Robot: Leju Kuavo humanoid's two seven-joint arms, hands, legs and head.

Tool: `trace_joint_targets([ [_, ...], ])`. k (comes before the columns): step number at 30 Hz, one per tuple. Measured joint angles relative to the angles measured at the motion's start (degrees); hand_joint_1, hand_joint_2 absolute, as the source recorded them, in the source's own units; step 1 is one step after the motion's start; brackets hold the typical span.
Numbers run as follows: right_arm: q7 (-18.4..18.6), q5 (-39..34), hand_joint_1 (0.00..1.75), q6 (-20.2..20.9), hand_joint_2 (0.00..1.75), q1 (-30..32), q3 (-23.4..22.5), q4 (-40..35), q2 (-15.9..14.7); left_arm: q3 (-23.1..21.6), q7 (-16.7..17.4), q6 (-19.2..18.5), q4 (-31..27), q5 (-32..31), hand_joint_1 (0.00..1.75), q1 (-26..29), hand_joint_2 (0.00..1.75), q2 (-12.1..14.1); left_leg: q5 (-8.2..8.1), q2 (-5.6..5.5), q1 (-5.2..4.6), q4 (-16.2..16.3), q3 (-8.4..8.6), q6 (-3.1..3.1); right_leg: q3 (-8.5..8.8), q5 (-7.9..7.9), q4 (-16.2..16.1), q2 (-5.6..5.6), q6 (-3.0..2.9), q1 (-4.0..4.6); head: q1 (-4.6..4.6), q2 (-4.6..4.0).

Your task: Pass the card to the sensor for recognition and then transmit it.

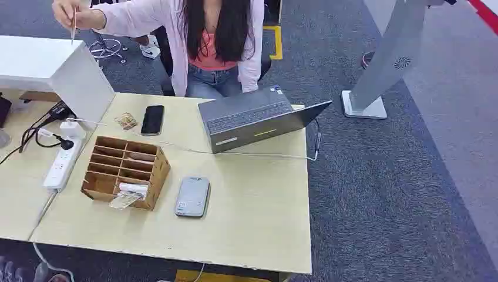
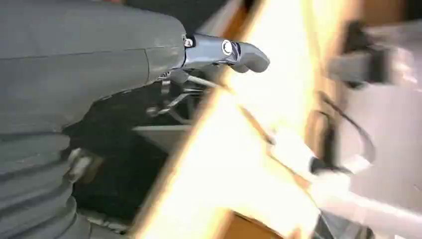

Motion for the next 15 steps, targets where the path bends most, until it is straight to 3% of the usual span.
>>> trace_joint_targets([
  [5, 0.3, 1.4, 0.00, 1.0, 1.75, 0.0, 1.4, 0.0, 0.0, -6.4, 2.3, 4.7, -3.3, -3.4, 0.00, -4.9, 1.75, 2.3, 0.05, 0.02, 0.00, 0.0, 0.00, -0.04, -0.01, 0.14, 0.0, 0.03, -0.04, 0.00, 0.00, 0.00],
  [15, 1.0, 4.0, 0.00, 2.5, 1.75, -0.2, 3.7, 0.1, 0.0, -15.7, 6.6, 12.7, -1.4, -15.0, 0.00, -15.2, 1.75, 6.0, 0.11, 0.04, -0.01, 0.0, -0.01, -0.04, -0.03, 0.23, 0.0, 0.06, -0.04, -0.01, 0.00, 0.00],
])
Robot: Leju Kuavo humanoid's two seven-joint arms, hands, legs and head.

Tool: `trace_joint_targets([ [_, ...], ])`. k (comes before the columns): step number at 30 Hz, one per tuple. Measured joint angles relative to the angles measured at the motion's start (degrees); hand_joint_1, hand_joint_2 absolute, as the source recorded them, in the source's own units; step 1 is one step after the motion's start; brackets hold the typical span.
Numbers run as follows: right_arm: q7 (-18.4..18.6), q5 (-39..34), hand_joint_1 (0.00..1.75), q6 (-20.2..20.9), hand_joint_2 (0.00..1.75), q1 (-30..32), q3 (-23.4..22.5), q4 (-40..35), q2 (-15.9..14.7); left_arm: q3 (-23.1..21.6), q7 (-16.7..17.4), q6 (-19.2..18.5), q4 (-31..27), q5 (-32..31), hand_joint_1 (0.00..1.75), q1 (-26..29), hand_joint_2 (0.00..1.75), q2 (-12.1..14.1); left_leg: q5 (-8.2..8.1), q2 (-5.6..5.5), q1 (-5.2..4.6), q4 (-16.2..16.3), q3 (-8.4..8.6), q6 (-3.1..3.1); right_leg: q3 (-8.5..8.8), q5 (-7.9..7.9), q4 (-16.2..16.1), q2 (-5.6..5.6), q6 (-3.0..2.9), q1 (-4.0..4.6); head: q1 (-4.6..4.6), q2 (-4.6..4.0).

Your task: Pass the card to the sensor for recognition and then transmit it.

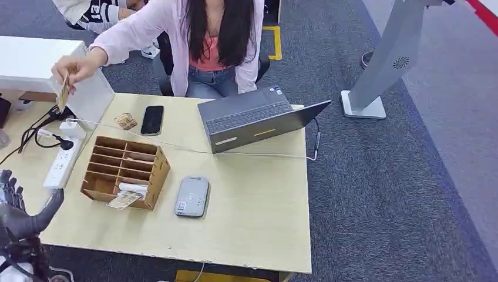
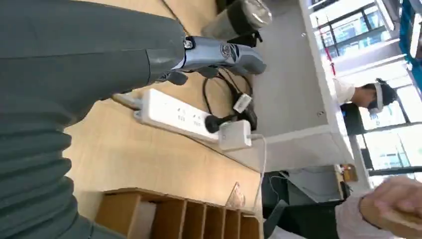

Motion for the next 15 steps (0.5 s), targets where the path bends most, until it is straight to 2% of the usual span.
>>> trace_joint_targets([
  [5, 0.0, 1.1, 0.00, 0.7, 1.75, -0.2, 0.9, 0.0, 0.0, -4.3, 2.1, 3.4, 3.0, -6.2, 0.00, -5.1, 1.75, 1.6, 0.01, 0.01, 0.00, 0.0, 0.00, 0.00, -0.01, 0.01, 0.0, 0.01, -0.01, 0.00, 0.00, 0.00],
  [13, 0.1, 1.3, 0.00, 0.7, 1.75, -0.2, 1.1, 0.0, 0.0, -4.8, 2.3, 3.8, 3.4, -6.9, 0.00, -5.6, 1.75, 1.7, 0.01, 0.01, 0.00, 0.0, 0.00, -0.01, -0.01, 0.01, 0.0, 0.02, -0.01, 0.00, 0.00, 0.00],
  [15, 0.1, 1.7, 0.00, 1.0, 1.75, -0.2, 1.6, 0.0, 0.0, -6.5, 3.3, 5.3, 4.9, -9.6, 0.00, -7.5, 1.75, 2.2, 0.01, 0.01, 0.00, 0.0, 0.00, -0.01, -0.01, 0.02, 0.0, 0.02, -0.01, 0.01, 0.02, 0.00],
])
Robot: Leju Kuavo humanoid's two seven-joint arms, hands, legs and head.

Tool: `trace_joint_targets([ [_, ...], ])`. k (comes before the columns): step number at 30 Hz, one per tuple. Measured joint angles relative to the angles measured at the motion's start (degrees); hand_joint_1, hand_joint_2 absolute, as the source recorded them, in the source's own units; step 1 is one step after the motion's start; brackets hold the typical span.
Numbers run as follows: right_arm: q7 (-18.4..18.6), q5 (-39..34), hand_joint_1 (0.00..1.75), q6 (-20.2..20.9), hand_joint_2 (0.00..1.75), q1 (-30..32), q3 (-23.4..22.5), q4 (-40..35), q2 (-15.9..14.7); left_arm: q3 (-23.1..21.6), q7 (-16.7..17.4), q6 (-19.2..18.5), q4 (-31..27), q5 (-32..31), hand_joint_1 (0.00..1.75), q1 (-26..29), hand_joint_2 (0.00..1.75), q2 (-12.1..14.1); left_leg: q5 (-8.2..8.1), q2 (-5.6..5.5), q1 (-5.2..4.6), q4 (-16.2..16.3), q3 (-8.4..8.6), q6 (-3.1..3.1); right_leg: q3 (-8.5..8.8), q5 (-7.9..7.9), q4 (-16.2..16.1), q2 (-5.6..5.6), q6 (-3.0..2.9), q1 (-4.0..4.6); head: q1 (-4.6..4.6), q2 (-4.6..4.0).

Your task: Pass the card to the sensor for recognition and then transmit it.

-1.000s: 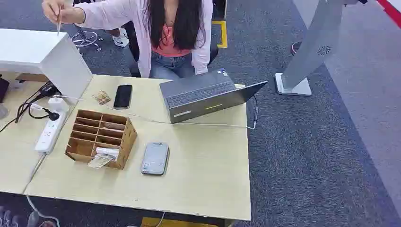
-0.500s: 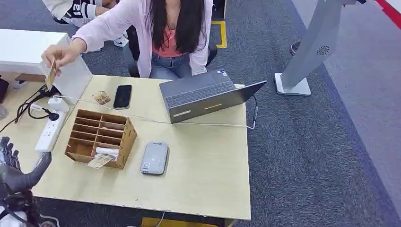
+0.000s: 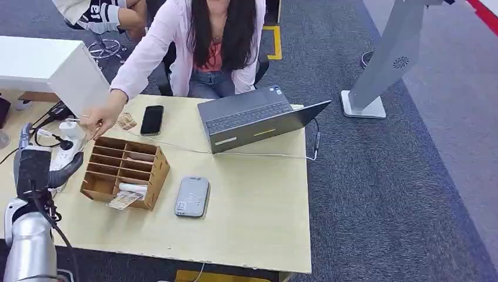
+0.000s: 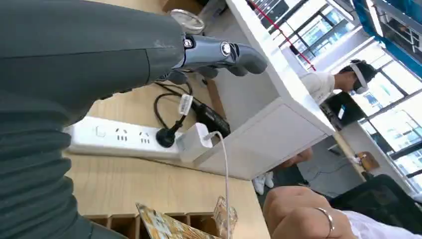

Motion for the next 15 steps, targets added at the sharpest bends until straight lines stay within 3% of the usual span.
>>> trace_joint_targets([
  [3, 0.6, 2.3, 0.00, 1.3, 1.75, -0.1, 1.9, 0.0, 0.0, -7.7, 4.0, 7.0, 7.4, -11.6, 0.00, -8.8, 1.75, 2.7, 0.02, 0.01, 0.00, 0.0, -0.01, -0.02, -0.01, 0.01, 0.0, 0.01, -0.01, 0.00, -0.02, 0.00],
  [15, 1.2, 5.5, 0.00, 2.8, 1.75, -0.4, 4.7, 0.2, 0.0, -16.8, 8.8, 16.8, 18.2, -26.9, 0.00, -21.1, 1.75, 6.2, 0.05, 0.01, 0.00, 0.0, -0.02, -0.02, -0.01, 0.02, 0.0, 0.01, -0.01, 0.00, -0.02, 0.00],
])
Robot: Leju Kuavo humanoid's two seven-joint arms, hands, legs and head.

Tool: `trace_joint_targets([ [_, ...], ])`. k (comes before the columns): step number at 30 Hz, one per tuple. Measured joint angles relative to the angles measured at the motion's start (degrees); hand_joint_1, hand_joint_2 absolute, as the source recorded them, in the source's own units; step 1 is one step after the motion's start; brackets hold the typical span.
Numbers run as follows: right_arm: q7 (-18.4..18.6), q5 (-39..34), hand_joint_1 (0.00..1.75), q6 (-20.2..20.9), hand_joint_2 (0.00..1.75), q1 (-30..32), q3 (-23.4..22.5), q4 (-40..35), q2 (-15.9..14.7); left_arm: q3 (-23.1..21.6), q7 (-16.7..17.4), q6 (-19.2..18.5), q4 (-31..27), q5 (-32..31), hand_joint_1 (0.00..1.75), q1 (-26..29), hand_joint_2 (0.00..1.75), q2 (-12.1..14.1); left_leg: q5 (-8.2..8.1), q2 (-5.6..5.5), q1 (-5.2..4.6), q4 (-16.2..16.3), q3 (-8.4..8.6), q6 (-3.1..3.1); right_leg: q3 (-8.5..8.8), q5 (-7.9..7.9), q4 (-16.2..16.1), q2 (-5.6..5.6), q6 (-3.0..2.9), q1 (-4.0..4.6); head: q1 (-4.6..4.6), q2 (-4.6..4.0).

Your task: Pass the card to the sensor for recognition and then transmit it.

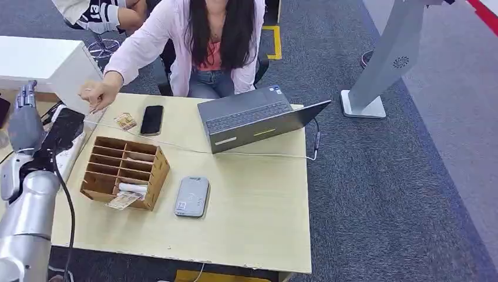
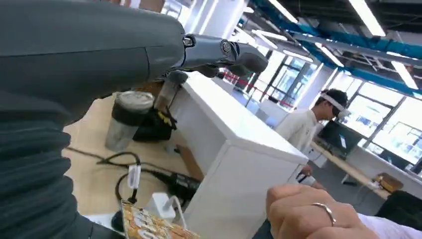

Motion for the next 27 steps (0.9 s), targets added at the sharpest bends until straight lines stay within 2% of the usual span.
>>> trace_joint_targets([
  [14, 0.9, 3.8, 0.00, 1.9, 1.75, -0.3, 2.8, 0.3, 0.0, -9.3, 5.7, 11.1, 11.8, -18.0, 0.00, -12.6, 1.75, 3.5, 0.00, 0.00, 0.00, 0.0, -0.02, 0.00, 0.00, 0.00, 0.0, 0.00, 0.00, 0.00, 0.00, 0.00],
  [19, 0.9, 4.0, 0.00, 1.9, 1.75, -0.4, 3.3, 0.3, 0.0, -10.8, 6.3, 11.5, 13.7, -19.4, 0.00, -14.0, 1.75, 4.0, 0.00, -0.01, 0.00, 0.0, -0.02, 0.00, 0.00, 0.00, 0.0, -0.01, 0.00, 0.00, 0.02, 0.00],
  [20, 0.9, 4.0, 0.00, 1.9, 1.75, -0.4, 3.4, 0.3, 0.0, -10.9, 6.3, 11.5, 14.0, -19.4, 1.75, -14.1, 1.75, 4.0, 0.00, -0.01, 0.00, 0.0, -0.02, 0.00, 0.00, 0.00, 0.0, -0.01, 0.00, 0.00, 0.00, 0.00],
  [27, 1.0, 4.0, 0.00, 1.9, 1.75, -0.5, 3.8, 0.4, 0.0, -11.0, 5.2, 11.3, 15.5, -18.9, 1.75, -14.4, 1.75, 4.0, 0.01, 0.00, 0.00, 0.0, -0.02, 0.00, 0.00, 0.00, 0.0, 0.00, 0.00, 0.00, 0.02, 0.00],
])
